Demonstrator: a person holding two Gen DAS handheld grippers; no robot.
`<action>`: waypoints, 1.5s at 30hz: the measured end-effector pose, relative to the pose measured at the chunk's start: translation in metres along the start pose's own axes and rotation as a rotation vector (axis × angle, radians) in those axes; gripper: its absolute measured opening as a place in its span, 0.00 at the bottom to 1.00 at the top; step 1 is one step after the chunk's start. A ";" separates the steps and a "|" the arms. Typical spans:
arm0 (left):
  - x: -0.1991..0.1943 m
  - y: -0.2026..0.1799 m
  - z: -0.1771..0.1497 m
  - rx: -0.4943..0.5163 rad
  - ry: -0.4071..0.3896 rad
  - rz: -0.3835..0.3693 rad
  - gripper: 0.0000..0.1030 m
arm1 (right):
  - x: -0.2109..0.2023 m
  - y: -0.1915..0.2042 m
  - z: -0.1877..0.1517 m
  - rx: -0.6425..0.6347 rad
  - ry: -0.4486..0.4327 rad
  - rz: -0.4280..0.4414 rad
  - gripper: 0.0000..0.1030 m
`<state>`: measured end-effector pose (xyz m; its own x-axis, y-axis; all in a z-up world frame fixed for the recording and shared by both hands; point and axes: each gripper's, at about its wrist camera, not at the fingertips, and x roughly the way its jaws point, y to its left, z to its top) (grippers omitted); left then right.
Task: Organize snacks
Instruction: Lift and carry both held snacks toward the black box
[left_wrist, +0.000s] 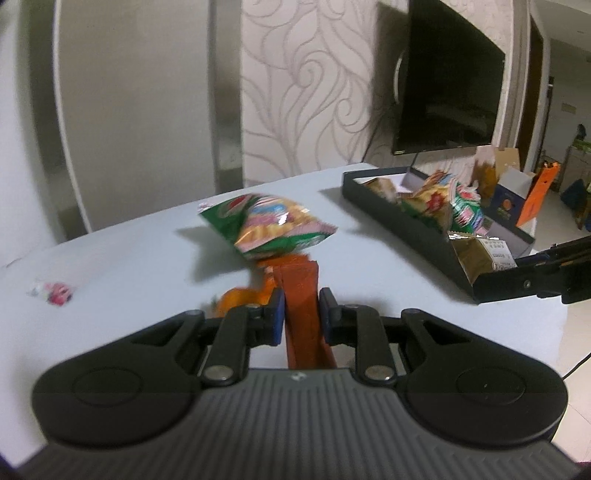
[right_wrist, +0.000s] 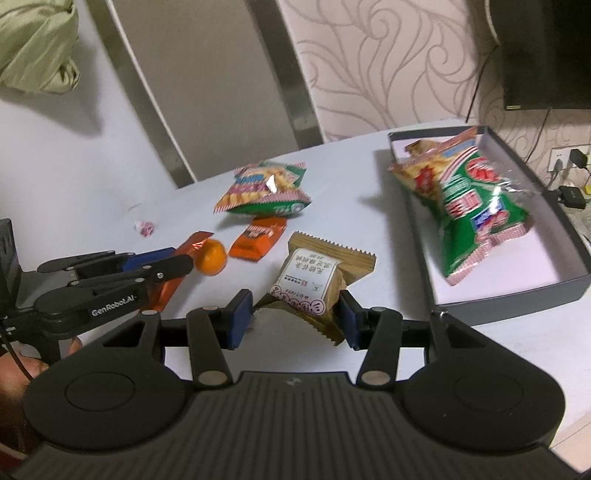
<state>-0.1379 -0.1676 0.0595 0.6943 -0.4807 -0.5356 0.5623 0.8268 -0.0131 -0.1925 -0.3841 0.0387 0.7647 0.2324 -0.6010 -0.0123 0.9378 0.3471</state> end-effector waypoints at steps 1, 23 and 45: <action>0.002 -0.004 0.003 0.004 -0.003 -0.007 0.22 | -0.003 -0.004 0.001 0.007 -0.009 -0.004 0.54; 0.075 -0.082 0.082 0.104 -0.093 -0.117 0.22 | -0.044 -0.079 0.031 0.038 -0.121 -0.151 0.54; 0.176 -0.158 0.149 0.101 -0.117 -0.126 0.22 | -0.033 -0.130 0.049 -0.055 -0.066 -0.173 0.54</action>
<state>-0.0371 -0.4262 0.0935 0.6594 -0.6143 -0.4334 0.6863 0.7272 0.0136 -0.1844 -0.5265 0.0485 0.7992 0.0509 -0.5989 0.0891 0.9754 0.2018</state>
